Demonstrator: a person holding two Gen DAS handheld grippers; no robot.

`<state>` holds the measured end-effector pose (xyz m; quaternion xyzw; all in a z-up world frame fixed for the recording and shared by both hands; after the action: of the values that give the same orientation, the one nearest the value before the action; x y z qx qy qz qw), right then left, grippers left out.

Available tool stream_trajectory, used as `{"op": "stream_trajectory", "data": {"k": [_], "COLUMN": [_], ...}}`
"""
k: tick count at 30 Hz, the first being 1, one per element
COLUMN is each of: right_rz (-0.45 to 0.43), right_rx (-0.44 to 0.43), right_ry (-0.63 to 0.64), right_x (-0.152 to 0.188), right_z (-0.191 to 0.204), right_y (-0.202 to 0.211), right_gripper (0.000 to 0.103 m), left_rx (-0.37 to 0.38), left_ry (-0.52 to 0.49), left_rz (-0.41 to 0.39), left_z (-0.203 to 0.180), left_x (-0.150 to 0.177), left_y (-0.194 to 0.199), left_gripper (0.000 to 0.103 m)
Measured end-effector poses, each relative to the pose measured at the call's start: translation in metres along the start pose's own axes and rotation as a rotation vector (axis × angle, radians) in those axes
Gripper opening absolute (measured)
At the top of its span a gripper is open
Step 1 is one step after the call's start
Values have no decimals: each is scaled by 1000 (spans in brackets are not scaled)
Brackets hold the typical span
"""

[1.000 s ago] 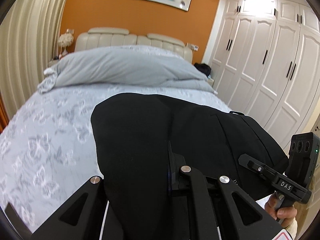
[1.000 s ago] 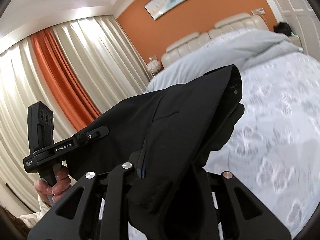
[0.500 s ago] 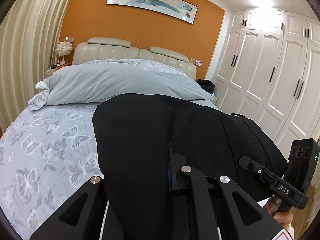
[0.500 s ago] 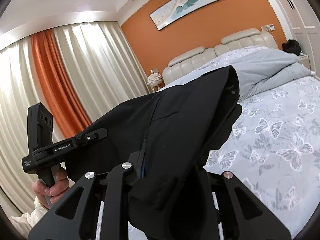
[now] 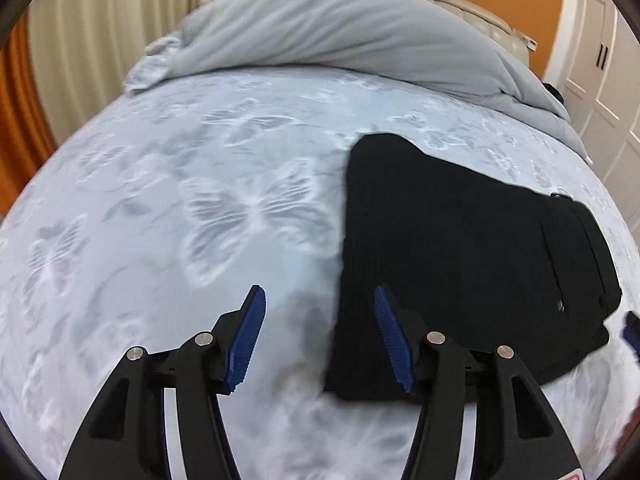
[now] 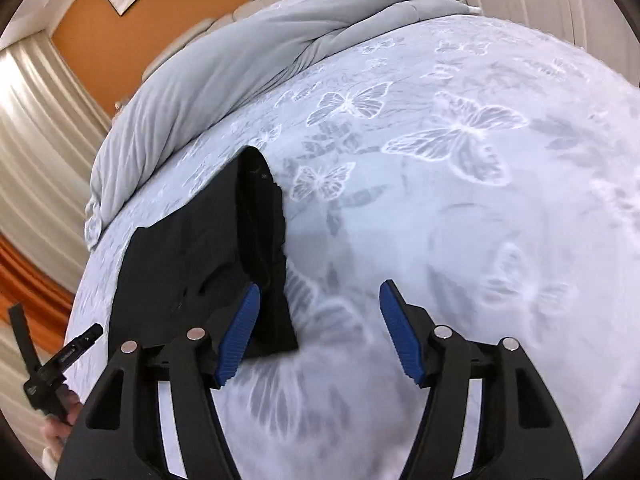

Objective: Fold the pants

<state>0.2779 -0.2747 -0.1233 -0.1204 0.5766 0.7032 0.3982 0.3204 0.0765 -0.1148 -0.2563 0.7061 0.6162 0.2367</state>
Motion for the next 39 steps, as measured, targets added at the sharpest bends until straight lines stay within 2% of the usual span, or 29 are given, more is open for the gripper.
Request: {"op": "stream_trajectory", "data": {"k": [1, 3, 4, 5, 7, 10, 13, 18, 23, 29, 32, 39], "right_rz": [-56, -99, -111, -124, -132, -140, -152, -113, -118, -153, -173, -123], "right_rx": [12, 21, 21, 19, 16, 46, 113, 77, 118, 125, 141, 166], "right_ry": [46, 100, 116, 122, 121, 165, 222, 176, 242, 269, 277, 270], "right_x": [-1, 6, 9, 17, 33, 63, 90, 132, 152, 166, 168, 176], "right_z": [11, 28, 37, 46, 59, 71, 78, 77, 83, 89, 84, 68], "right_y": [24, 53, 64, 78, 97, 112, 122, 134, 129, 133, 136, 131], "right_gripper": [61, 63, 65, 74, 80, 79, 79, 80, 83, 89, 89, 89], "left_rx": [-19, -55, -72, -90, -121, -129, -107, -64, -24, 5, 28, 11], "left_ry": [-15, -64, -83, -106, -164, -206, -205, -174, -127, -163, -169, -185], "left_rz": [-11, -41, -53, -67, -94, -108, -98, -50, -24, -80, -84, -116], "left_z": [2, -4, -7, -12, -23, -34, -39, -39, -38, -49, -57, -64], "left_x": [3, 7, 10, 13, 22, 39, 67, 109, 138, 146, 150, 154], "left_y": [13, 43, 54, 67, 95, 125, 149, 158, 156, 157, 155, 155], "left_gripper": [55, 58, 63, 66, 69, 71, 74, 74, 74, 74, 74, 74]}}
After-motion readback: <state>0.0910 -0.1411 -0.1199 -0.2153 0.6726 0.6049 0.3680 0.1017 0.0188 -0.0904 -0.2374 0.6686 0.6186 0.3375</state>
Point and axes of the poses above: each gripper's, at about its wrist camera, not at the fingertips, and y roughly against the way its jaws point, z to its left, x to its underside, the point moved 7 cm from there along -y, roughly the way its jaws point, and after that the axes turned 6 degrees about x, right-handed, at the moved point
